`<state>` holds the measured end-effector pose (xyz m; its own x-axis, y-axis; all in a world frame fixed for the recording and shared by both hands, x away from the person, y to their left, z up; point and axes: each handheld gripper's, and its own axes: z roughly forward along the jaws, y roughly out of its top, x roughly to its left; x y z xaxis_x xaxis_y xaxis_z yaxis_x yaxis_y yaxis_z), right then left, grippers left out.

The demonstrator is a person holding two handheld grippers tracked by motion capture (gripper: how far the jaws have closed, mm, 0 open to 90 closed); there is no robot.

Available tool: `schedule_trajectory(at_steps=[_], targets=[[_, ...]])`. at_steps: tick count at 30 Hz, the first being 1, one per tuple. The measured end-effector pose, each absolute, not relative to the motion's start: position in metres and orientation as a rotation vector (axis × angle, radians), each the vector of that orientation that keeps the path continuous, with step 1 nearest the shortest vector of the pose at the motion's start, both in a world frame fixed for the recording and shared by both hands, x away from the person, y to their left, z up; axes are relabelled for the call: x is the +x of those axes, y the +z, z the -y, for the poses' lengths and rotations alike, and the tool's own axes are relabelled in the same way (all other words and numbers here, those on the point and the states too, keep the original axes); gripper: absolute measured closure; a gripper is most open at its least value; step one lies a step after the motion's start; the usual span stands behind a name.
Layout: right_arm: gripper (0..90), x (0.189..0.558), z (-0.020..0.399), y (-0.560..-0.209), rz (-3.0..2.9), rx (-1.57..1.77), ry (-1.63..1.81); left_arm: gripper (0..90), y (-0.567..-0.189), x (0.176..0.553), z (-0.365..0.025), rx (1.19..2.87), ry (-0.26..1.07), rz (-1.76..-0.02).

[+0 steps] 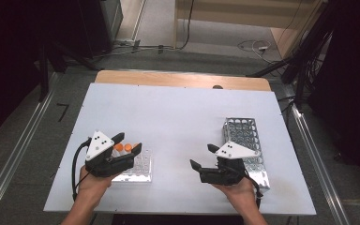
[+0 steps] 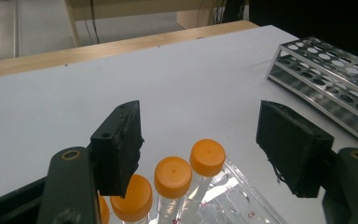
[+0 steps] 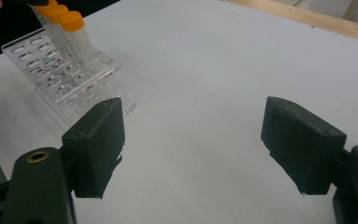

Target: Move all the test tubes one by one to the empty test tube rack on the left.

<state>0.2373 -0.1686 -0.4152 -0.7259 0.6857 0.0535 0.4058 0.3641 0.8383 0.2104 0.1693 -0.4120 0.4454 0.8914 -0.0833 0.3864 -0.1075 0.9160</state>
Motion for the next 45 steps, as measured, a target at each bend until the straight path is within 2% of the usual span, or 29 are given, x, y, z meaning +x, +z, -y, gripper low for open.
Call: schedule_trajectory(at_steps=[18,45], targets=[[19.9,0.239,0.182,-0.410,-2.283,0.993,1.304,23.9,-0.412,0.209,-0.180,1.669,0.649,-1.155],[19.5,0.240,0.218,-0.405,-2.195,1.078,1.288,22.8,-0.413,0.199,-0.211,1.600,0.687,-1.226]])
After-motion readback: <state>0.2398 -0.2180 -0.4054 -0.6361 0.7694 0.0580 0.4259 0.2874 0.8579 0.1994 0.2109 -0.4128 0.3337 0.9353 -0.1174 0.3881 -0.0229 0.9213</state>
